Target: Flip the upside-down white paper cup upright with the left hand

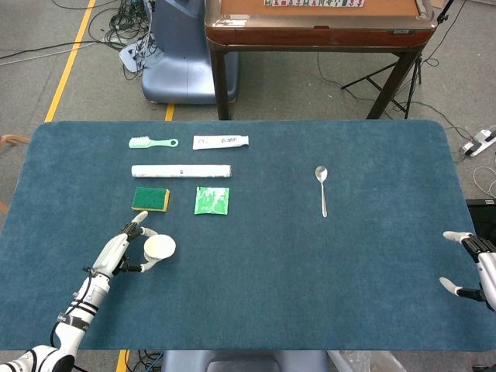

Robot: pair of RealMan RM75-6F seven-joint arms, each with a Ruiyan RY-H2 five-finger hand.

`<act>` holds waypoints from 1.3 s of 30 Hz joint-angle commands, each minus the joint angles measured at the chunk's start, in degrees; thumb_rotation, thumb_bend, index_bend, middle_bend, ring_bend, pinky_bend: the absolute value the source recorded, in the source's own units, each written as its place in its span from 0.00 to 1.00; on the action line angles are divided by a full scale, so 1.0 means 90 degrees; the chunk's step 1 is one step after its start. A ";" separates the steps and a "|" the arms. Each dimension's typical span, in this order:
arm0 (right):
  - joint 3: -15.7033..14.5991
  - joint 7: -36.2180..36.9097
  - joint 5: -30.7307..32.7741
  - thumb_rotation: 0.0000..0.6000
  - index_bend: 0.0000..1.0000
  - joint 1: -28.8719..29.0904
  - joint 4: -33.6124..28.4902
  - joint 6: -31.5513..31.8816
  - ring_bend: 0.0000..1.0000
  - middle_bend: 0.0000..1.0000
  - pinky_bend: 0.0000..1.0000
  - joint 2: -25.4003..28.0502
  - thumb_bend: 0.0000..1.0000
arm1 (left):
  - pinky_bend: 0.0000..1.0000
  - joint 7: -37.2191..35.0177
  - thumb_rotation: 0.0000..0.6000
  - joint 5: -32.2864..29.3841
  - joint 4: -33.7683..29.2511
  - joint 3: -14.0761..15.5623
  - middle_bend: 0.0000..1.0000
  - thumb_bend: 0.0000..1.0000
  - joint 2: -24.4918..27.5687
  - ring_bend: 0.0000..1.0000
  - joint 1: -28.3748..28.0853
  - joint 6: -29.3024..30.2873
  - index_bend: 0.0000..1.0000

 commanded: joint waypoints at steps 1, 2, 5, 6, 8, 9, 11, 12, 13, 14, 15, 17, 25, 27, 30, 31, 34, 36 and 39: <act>-0.0001 -0.0003 -0.0002 1.00 0.27 -0.0001 -0.0001 0.0003 0.27 0.29 0.57 -0.0001 0.00 | 0.00 0.0037 1.00 0.0029 -0.0022 0.0027 0.00 0.21 0.0034 0.00 0.0014 0.0011 0.23; -0.0002 -0.0006 -0.0004 1.00 0.27 0.0000 -0.0004 0.0002 0.27 0.29 0.57 -0.0002 0.00 | 0.00 0.0042 1.00 0.0038 -0.0032 0.0034 0.00 0.21 0.0044 0.00 0.0029 0.0035 0.18; -0.0006 -0.0017 -0.0007 1.00 0.27 0.0005 -0.0011 -0.0009 0.27 0.29 0.57 -0.0004 0.00 | 0.00 0.0052 1.00 0.0050 -0.0082 0.0041 0.00 0.21 0.0086 0.00 0.0070 0.0097 0.05; -0.0008 -0.0021 -0.0009 1.00 0.26 0.0005 -0.0012 -0.0011 0.27 0.29 0.57 -0.0006 0.00 | 0.00 0.0048 1.00 0.0053 -0.0105 0.0042 0.00 0.21 0.0103 0.00 0.0085 0.0120 0.03; -0.0009 -0.0033 -0.0012 1.00 0.27 0.0005 -0.0016 -0.0008 0.27 0.29 0.57 -0.0008 0.00 | 0.00 0.0053 1.00 0.0084 -0.0174 0.0049 0.00 0.21 0.0157 0.00 0.0120 0.0188 0.01; -0.0009 -0.0041 -0.0012 1.00 0.27 0.0005 -0.0017 -0.0007 0.27 0.29 0.57 -0.0008 0.00 | 0.00 0.0075 1.00 0.0107 -0.0199 0.0049 0.00 0.21 0.0178 0.00 0.0138 0.0239 0.01; -0.0011 -0.0054 -0.0015 1.00 0.26 0.0000 -0.0021 0.0003 0.27 0.29 0.57 -0.0010 0.00 | 0.00 0.0215 1.00 0.0214 -0.0227 0.0077 0.00 0.21 0.0229 0.00 0.0182 0.0394 0.00; -0.0011 -0.0061 -0.0016 1.00 0.26 -0.0001 -0.0023 0.0007 0.27 0.29 0.57 -0.0012 0.00 | 0.00 0.0321 1.00 0.0277 -0.0222 0.0094 0.00 0.21 0.0249 0.00 0.0202 0.0480 0.00; -0.0010 -0.0069 -0.0012 1.00 0.26 -0.0002 -0.0025 0.0009 0.27 0.29 0.57 -0.0013 0.00 | 0.00 0.0458 1.00 0.0343 -0.0211 0.0109 0.00 0.21 0.0265 0.00 0.0226 0.0583 0.00; -0.0009 -0.0081 -0.0005 1.00 0.26 -0.0004 -0.0026 0.0013 0.27 0.29 0.57 -0.0017 0.00 | 0.00 0.0662 1.00 0.0436 -0.0198 0.0128 0.00 0.21 0.0281 0.00 0.0262 0.0738 0.00; -0.0009 -0.0094 0.0001 1.00 0.26 -0.0005 -0.0026 0.0011 0.27 0.29 0.57 -0.0020 0.00 | 0.00 0.0809 1.00 0.0502 -0.0202 0.0142 0.00 0.21 0.0301 0.00 0.0291 0.0851 0.00; -0.0007 -0.0123 0.0016 1.00 0.27 -0.0004 -0.0025 0.0007 0.27 0.29 0.57 -0.0025 0.00 | 0.00 0.1122 1.00 0.0646 -0.0273 0.0175 0.00 0.21 0.0387 0.00 0.0361 0.1097 0.00; 0.0007 -0.0230 0.0041 1.00 0.27 -0.0010 -0.0042 0.0038 0.27 0.29 0.57 -0.0080 0.00 | 0.00 0.3257 1.00 0.0905 -0.1045 0.0403 0.00 0.21 0.1243 0.00 0.0622 0.1574 0.00; -0.0002 -0.0263 0.0036 1.00 0.27 -0.0010 -0.0038 0.0031 0.27 0.29 0.57 -0.0098 0.00 | 0.00 0.3676 1.00 0.0917 -0.1242 0.0433 0.00 0.21 0.1355 0.00 0.0729 0.1743 0.00; -0.0009 -0.0378 0.0076 1.00 0.26 -0.0012 -0.0054 0.0011 0.27 0.30 0.57 -0.0110 0.00 | 0.00 0.3977 1.00 0.0913 -0.1568 0.0514 0.00 0.21 0.1574 0.00 0.0906 0.1930 0.00; -0.0010 -0.0411 0.0091 1.00 0.26 -0.0016 -0.0065 0.0012 0.27 0.30 0.57 -0.0107 0.00 | 0.00 0.4048 1.00 0.0929 -0.1636 0.0552 0.00 0.21 0.1646 0.00 0.0965 0.1990 0.00; -0.0003 -0.0505 0.0139 1.00 0.26 -0.0046 -0.0104 0.0055 0.27 0.30 0.57 -0.0088 0.00 | 0.00 0.4280 1.00 0.0914 -0.1778 0.0680 0.00 0.21 0.1842 0.00 0.1229 0.2247 0.00; 0.0010 -0.0597 0.0204 1.00 0.27 -0.0070 -0.0122 0.0086 0.27 0.30 0.57 -0.0081 0.00 | 0.00 0.4382 1.00 0.0905 -0.1819 0.0750 0.00 0.21 0.1921 0.00 0.1445 0.2492 0.00; 0.0032 -0.0739 0.0305 1.00 0.27 -0.0093 -0.0165 0.0116 0.27 0.30 0.57 -0.0088 0.00 | 0.00 0.4319 1.00 0.0969 -0.1788 0.0831 0.00 0.21 0.1995 0.00 0.1690 0.2785 0.00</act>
